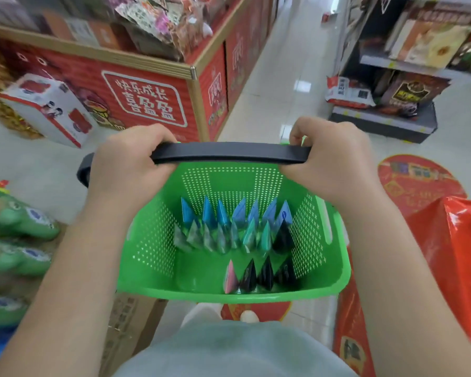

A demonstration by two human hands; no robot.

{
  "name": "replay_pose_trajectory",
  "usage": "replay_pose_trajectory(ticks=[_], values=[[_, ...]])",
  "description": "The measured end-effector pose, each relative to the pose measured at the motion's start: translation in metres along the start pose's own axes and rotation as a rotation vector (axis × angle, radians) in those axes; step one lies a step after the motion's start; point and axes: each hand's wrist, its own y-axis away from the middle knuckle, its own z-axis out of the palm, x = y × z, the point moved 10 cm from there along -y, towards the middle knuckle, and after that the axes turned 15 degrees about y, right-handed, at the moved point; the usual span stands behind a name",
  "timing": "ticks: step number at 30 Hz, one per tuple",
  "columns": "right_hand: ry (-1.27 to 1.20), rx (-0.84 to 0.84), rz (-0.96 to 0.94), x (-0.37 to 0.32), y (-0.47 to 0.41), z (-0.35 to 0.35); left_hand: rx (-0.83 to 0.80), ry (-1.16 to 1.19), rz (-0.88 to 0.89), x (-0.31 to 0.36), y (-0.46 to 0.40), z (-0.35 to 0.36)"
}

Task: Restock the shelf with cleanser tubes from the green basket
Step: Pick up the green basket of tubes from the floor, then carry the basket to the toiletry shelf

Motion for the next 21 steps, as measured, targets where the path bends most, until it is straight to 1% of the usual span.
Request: replay_pose_trajectory(ticks=[4, 6, 11, 15, 19, 21], values=[[-0.046, 0.063, -0.101, -0.035, -0.006, -0.036, 0.149, -0.045, -0.021, 0.013, 0.01, -0.059], [-0.081, 0.106, -0.166, -0.054, -0.008, -0.052, 0.249, -0.06, -0.052, 0.016, 0.021, -0.089], [-0.129, 0.145, -0.364, -0.114, -0.011, -0.082, 0.524, -0.145, -0.221, 0.024, 0.066, -0.16], [-0.182, 0.172, -0.548, -0.168, -0.005, -0.098, 0.645, -0.21, -0.338, 0.032, 0.109, -0.205], [-0.246, 0.145, -0.699, -0.226, 0.009, -0.105, 0.786, -0.265, -0.454, 0.039, 0.164, -0.249], [-0.281, 0.142, -0.779, -0.257, 0.022, -0.109, 0.831, -0.319, -0.498, 0.045, 0.192, -0.268]])
